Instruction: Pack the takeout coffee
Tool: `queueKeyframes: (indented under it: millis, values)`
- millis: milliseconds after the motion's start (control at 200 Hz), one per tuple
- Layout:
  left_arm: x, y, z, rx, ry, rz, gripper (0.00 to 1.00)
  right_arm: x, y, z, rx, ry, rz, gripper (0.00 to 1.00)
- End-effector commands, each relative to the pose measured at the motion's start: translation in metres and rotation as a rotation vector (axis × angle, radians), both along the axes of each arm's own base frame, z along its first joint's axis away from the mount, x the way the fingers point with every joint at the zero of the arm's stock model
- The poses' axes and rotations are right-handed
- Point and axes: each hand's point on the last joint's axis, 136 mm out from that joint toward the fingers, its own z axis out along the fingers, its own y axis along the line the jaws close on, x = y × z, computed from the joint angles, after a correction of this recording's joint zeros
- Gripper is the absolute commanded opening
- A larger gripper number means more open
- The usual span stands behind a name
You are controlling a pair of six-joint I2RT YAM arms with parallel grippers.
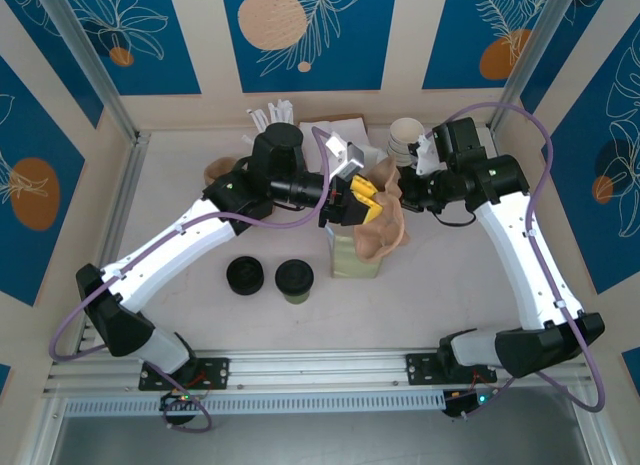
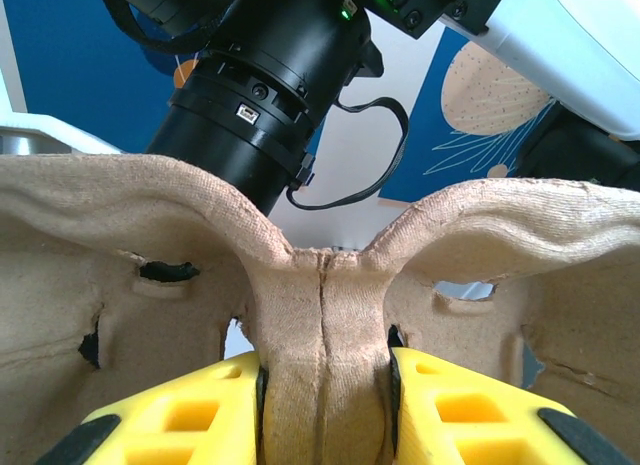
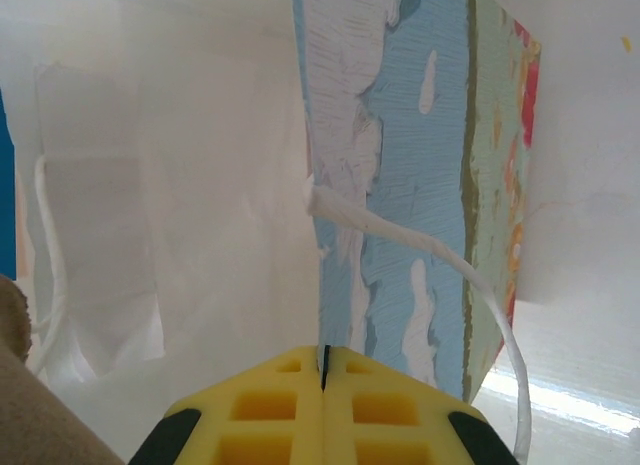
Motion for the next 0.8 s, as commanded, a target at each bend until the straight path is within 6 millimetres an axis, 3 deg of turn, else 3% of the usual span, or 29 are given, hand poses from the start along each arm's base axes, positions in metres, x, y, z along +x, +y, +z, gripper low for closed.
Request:
queueKeyframes:
  millis: [0, 225, 795]
  values:
    - [0.016, 0.001, -0.015, 0.03, -0.001, 0.053, 0.31, -0.017, 0.012, 0.019, 0.07, -0.051, 0.085, 0.02]
    - [0.025, 0.002, -0.03, 0.052, 0.017, 0.073, 0.31, -0.018, 0.011, 0.018, 0.076, -0.049, 0.086, 0.02]
    - [0.027, 0.023, -0.021, 0.076, -0.068, 0.135, 0.3, -0.013, 0.005, 0.011, 0.077, -0.025, 0.057, 0.02]
